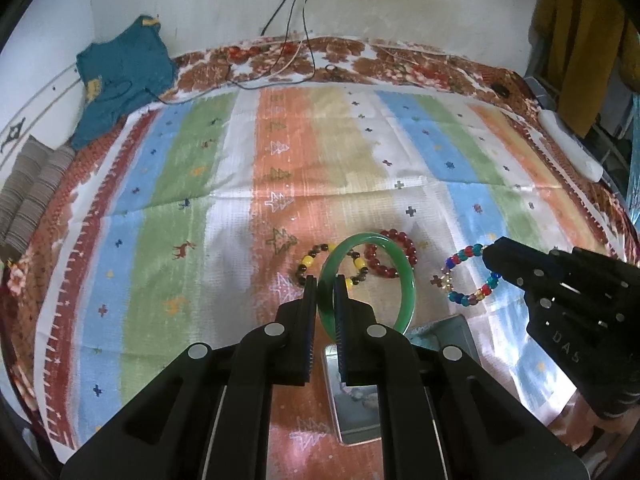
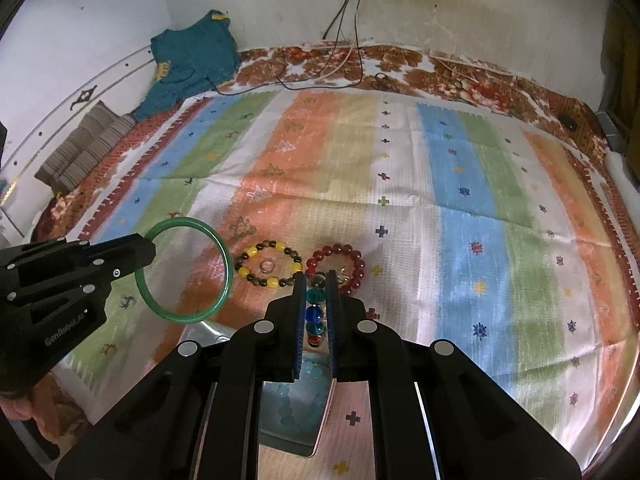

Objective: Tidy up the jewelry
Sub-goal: 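Carry both bracelets over the silver tin and open both tools to release them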

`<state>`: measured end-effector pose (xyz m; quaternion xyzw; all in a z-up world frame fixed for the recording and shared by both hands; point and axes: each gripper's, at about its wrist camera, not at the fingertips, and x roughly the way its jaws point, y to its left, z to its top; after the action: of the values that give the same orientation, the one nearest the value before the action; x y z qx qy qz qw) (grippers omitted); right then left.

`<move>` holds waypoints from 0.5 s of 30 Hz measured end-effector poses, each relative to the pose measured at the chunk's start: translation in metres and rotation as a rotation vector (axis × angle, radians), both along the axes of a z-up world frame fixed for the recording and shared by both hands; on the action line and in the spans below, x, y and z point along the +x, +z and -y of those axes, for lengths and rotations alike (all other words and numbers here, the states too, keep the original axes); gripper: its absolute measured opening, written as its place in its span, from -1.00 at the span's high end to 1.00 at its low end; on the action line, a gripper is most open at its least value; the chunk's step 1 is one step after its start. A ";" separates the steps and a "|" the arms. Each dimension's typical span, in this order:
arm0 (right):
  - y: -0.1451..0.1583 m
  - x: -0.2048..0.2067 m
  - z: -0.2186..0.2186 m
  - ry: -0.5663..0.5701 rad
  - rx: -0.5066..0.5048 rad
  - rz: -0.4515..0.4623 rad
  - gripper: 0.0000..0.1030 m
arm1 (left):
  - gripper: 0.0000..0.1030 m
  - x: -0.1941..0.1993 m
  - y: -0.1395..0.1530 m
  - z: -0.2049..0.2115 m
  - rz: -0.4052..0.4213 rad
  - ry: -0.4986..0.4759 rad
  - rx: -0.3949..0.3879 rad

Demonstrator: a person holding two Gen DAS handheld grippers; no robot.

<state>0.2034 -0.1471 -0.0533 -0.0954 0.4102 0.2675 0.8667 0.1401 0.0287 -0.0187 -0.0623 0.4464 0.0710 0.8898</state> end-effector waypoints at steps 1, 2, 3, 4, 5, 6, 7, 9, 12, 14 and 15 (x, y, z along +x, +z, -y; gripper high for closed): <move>0.001 -0.002 0.000 0.001 0.001 0.001 0.80 | 0.84 -0.002 0.001 0.001 0.003 -0.001 0.014; 0.001 -0.004 0.000 0.003 0.001 0.003 0.80 | 0.84 -0.005 0.002 0.004 0.006 -0.003 0.036; 0.001 -0.006 0.001 0.005 -0.003 0.008 0.80 | 0.84 -0.007 0.003 0.004 0.009 -0.002 0.041; 0.002 -0.009 0.001 0.007 -0.005 0.011 0.80 | 0.84 -0.009 0.004 0.004 0.012 -0.003 0.038; 0.002 -0.011 0.001 0.009 -0.006 0.014 0.80 | 0.83 -0.010 0.005 0.005 0.012 -0.005 0.034; 0.002 -0.013 0.002 0.010 -0.004 0.016 0.80 | 0.83 -0.012 0.005 0.005 0.013 -0.006 0.035; 0.003 -0.015 0.002 0.013 -0.003 0.016 0.80 | 0.83 -0.014 0.006 0.006 0.014 -0.006 0.036; 0.004 -0.019 0.003 0.020 -0.002 0.021 0.80 | 0.83 -0.017 0.006 0.007 0.016 -0.009 0.034; 0.006 -0.025 0.004 0.028 0.002 0.025 0.80 | 0.83 -0.022 0.007 0.009 0.020 -0.012 0.029; 0.006 -0.028 0.005 0.032 0.003 0.024 0.80 | 0.83 -0.025 0.007 0.010 0.023 -0.012 0.026; 0.006 -0.030 0.006 0.032 0.003 0.027 0.80 | 0.83 -0.026 0.007 0.011 0.024 -0.014 0.024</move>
<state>0.1735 -0.1531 -0.0475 -0.1041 0.3964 0.2805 0.8680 0.1138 0.0178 -0.0115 -0.0493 0.4355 0.0694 0.8962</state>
